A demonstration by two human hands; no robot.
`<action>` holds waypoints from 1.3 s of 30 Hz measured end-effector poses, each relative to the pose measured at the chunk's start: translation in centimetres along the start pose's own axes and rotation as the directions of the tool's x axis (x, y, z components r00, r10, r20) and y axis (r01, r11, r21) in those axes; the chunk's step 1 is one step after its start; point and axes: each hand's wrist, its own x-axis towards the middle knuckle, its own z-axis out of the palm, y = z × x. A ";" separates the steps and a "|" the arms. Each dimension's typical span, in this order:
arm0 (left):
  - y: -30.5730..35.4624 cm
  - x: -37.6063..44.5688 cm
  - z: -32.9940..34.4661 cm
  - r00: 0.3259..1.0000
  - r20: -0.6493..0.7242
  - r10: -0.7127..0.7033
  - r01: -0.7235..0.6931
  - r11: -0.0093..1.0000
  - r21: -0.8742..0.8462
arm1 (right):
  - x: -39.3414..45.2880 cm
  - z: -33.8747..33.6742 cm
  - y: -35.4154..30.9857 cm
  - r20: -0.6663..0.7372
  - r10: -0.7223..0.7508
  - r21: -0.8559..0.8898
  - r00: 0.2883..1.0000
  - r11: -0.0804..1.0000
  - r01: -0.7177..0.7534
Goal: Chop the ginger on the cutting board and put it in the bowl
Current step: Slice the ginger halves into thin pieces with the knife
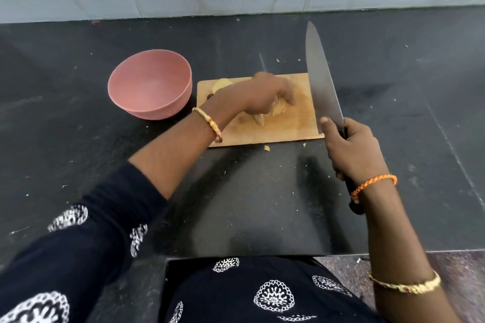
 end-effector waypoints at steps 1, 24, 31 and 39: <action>-0.2 0.4 -0.1 0.999 0.045 0.017 -0.017 1.000 0.013 | 0.3 0.2 0.1 -0.003 0.012 0.017 1.000 1.000 -0.012; 5.4 0.0 3.7 0.746 -0.276 -0.606 0.510 0.787 -0.348 | 2.7 -0.6 0.8 0.167 0.044 -0.064 0.985 0.997 -0.034; 5.6 -1.2 3.3 0.766 -0.223 -0.603 0.486 0.770 -0.413 | 1.0 -0.5 2.4 0.187 -0.042 -0.110 0.981 0.992 0.064; 5.9 -0.8 3.8 0.716 -0.258 -0.648 0.498 0.734 -0.462 | -0.6 0.5 3.9 0.223 -0.141 -0.111 0.965 0.979 0.168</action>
